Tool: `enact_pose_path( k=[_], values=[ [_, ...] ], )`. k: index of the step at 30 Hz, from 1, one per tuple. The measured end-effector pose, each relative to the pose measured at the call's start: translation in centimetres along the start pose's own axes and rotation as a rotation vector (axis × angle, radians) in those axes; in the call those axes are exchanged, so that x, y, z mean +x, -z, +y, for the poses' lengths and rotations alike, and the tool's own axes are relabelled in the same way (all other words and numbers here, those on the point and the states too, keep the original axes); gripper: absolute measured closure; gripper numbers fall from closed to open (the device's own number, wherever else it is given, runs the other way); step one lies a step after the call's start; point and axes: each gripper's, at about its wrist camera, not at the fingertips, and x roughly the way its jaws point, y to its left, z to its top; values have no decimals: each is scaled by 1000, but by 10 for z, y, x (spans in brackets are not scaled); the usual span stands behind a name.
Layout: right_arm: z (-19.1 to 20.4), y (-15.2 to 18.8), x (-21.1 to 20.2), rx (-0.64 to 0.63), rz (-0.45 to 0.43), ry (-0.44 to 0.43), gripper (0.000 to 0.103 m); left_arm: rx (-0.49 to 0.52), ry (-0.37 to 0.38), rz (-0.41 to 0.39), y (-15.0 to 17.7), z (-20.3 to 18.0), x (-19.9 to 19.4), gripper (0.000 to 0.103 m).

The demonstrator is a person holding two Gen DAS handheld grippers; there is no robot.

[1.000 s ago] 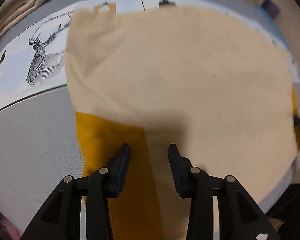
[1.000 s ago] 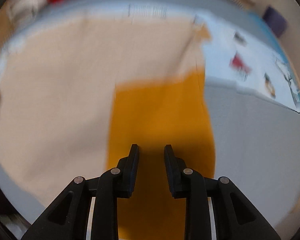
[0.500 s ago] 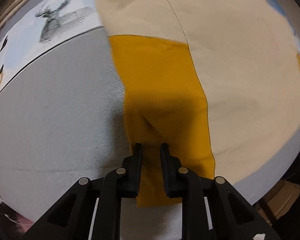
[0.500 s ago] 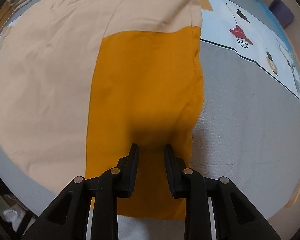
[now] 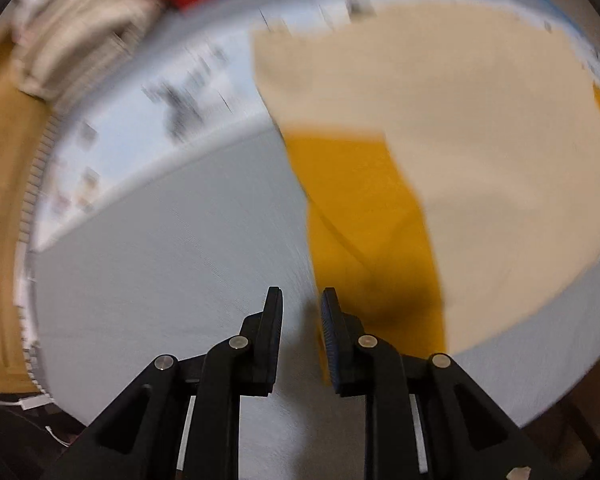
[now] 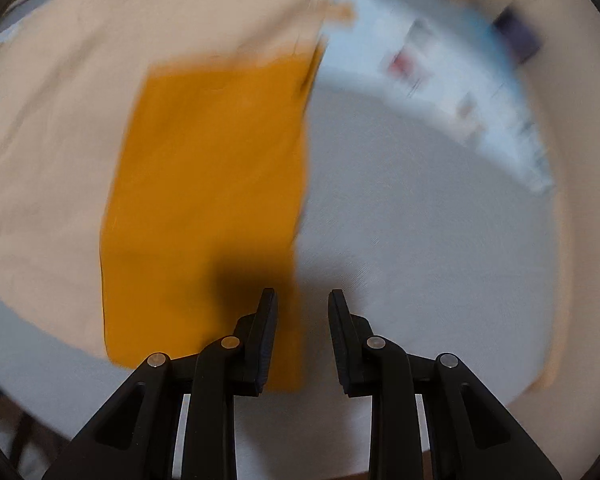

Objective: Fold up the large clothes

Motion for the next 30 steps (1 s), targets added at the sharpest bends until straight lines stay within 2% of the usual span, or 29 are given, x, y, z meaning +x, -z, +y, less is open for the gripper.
enact_pose_path(
  k=[2,5,8,10,12,14,17,19,22,24,26,28,30],
  values=[
    [-2,-9,-41,84,-144,-15,76,-43,-42,-136,2,-4,-41,83],
    [25,-11,-103,158,-320,-71,75,-101,-35,-252,2,-15,-75,79],
    [68,9,-146,213,-443,-145,75,-141,-9,-310,6,-24,-84,75],
    [99,22,-152,226,-484,-191,75,-175,7,-335,20,-28,-94,75],
    [135,35,-145,201,-472,-230,75,-203,13,-345,33,-43,-97,75],
    [168,45,-126,161,-420,-257,75,-246,20,-342,43,-50,-87,75],
    [201,48,-112,111,-372,-277,75,-310,61,-318,63,-56,-72,75],
    [213,48,-107,67,-380,-285,75,-365,83,-276,75,-55,-52,75],
    [226,42,-88,4,-378,-247,75,-432,116,-218,80,-50,-32,75],
    [230,38,-76,-4,-358,-245,75,-456,165,-213,82,-47,-27,75],
    [238,33,-58,-39,-295,-206,75,-470,204,-193,82,-45,-21,74],
    [242,33,-41,-64,-222,-180,75,-499,243,-170,84,-44,-13,65],
    [241,33,-35,-56,-188,-184,75,-525,276,-151,85,-43,-6,62]
  ],
)
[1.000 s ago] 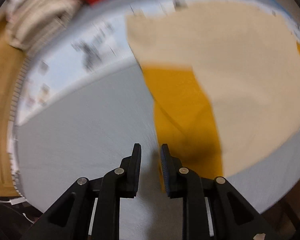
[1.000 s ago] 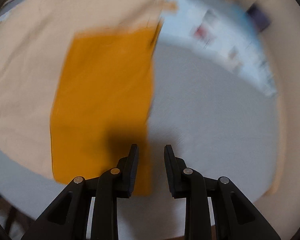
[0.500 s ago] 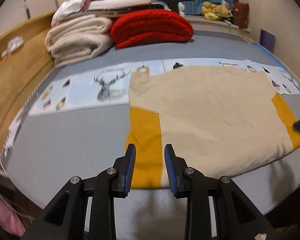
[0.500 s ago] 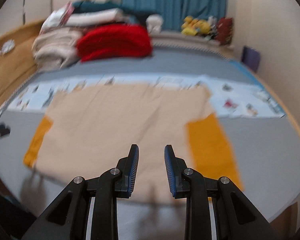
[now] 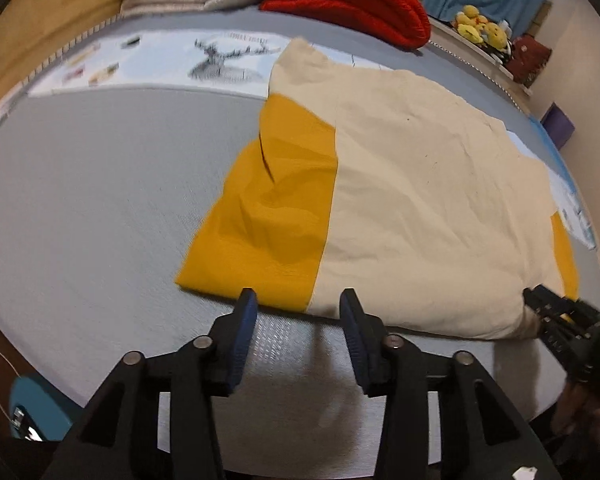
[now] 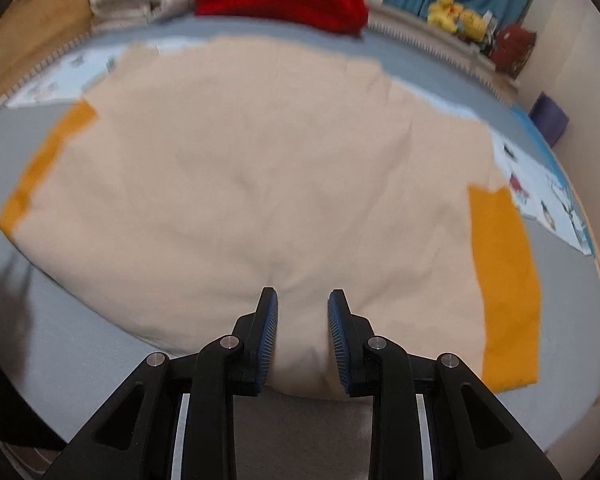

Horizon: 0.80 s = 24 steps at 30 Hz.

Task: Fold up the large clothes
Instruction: 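Lift the yellow side panel with the left tool and fold it over the jacket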

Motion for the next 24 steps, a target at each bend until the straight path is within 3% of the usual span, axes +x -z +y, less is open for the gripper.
enact_pose_path(
  k=[7,11,17,24],
  values=[
    [-5,1,-3,18,12,-23,75,-114,79,92,2,10,21,43],
    [-8,-3,-2,31,16,-39,74,-196,106,122,2,21,30,42],
    [-12,-3,-1,32,18,-45,74,-338,169,128,0,41,42,41],
    [-17,-1,1,32,25,-52,74,-393,200,63,-7,50,49,36]
  ],
)
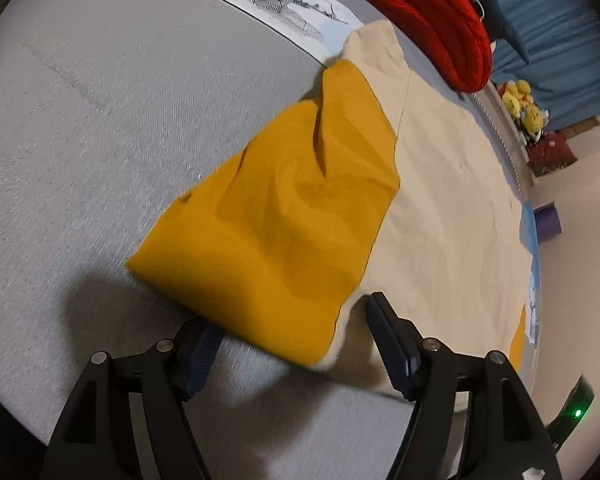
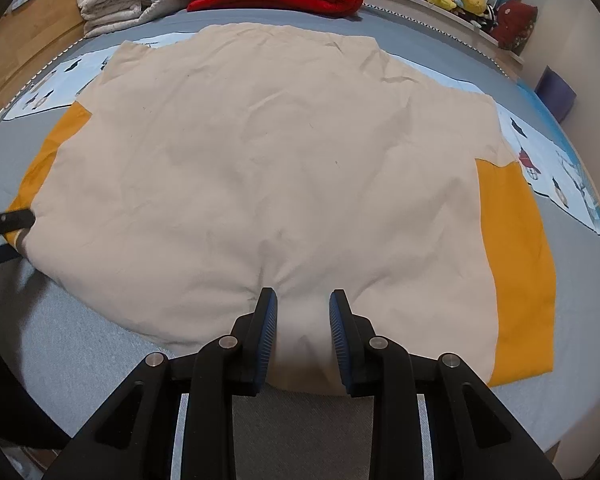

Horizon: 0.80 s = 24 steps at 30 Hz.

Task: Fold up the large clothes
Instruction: 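Lift the yellow side panel with the left tool and fold it over the jacket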

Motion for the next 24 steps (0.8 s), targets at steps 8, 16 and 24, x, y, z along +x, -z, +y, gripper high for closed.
enact_pose_path(
  k=[8,16,24],
  values=[
    [-2,4,3,1,8,-2,74,-76,99,-63,-16,6,8,36],
    [-4,5,5,20,20,-2,74,-107,171,-65,-28,-1,25,66],
    [-8,1,1,68,13,1,74,99,134,-128,-40,-53,-25,94]
  ],
)
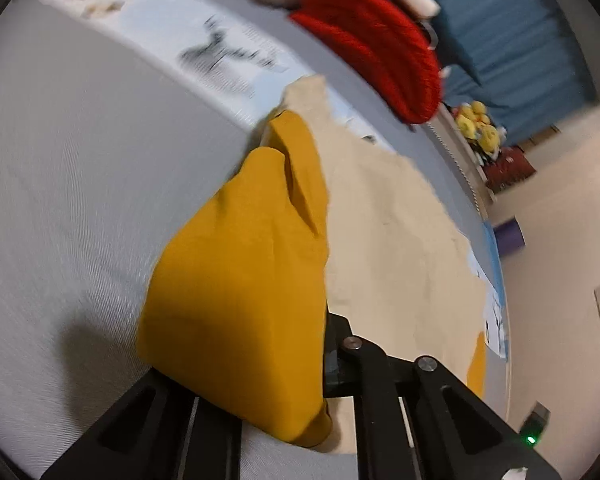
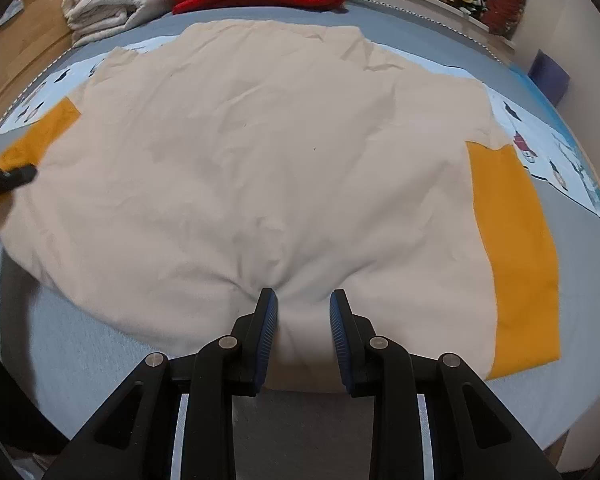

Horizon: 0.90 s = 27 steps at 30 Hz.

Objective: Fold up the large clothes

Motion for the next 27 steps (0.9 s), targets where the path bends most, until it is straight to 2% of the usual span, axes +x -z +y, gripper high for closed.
enact_pose_path(
  k=[6,10,12,15,19,21,22,24,27],
  values=[
    [20,0,-5,-28,-1,-46,74,184,-77,-57,-18,-37,-61,95],
    [52,1,-14,-112,11,-111,74,397,-157,-98,-20,-62,-102,95],
    [59,2,-21,-133,2,-131,74,453,-172,-102,-18,-66,-107,95],
    [48,-8,-50,-120,-71,-147,74,503,-173,-111,-7,-67,-99,95],
    [4,-35,-107,-105,-209,-179,71,529,-180,-110,10,-87,-89,96],
    [-20,-51,-133,-121,-279,-175,50,567,-158,-125,16,-110,-86,96],
    [-33,-58,-147,-135,-321,-159,45,581,-146,-124,20,-120,-83,96],
    [-58,-68,-166,-148,-377,-144,22,623,-124,-110,32,-143,-74,96],
    [-99,-87,-179,-133,-418,-106,16,682,-110,-88,49,-173,-59,96]
  ],
)
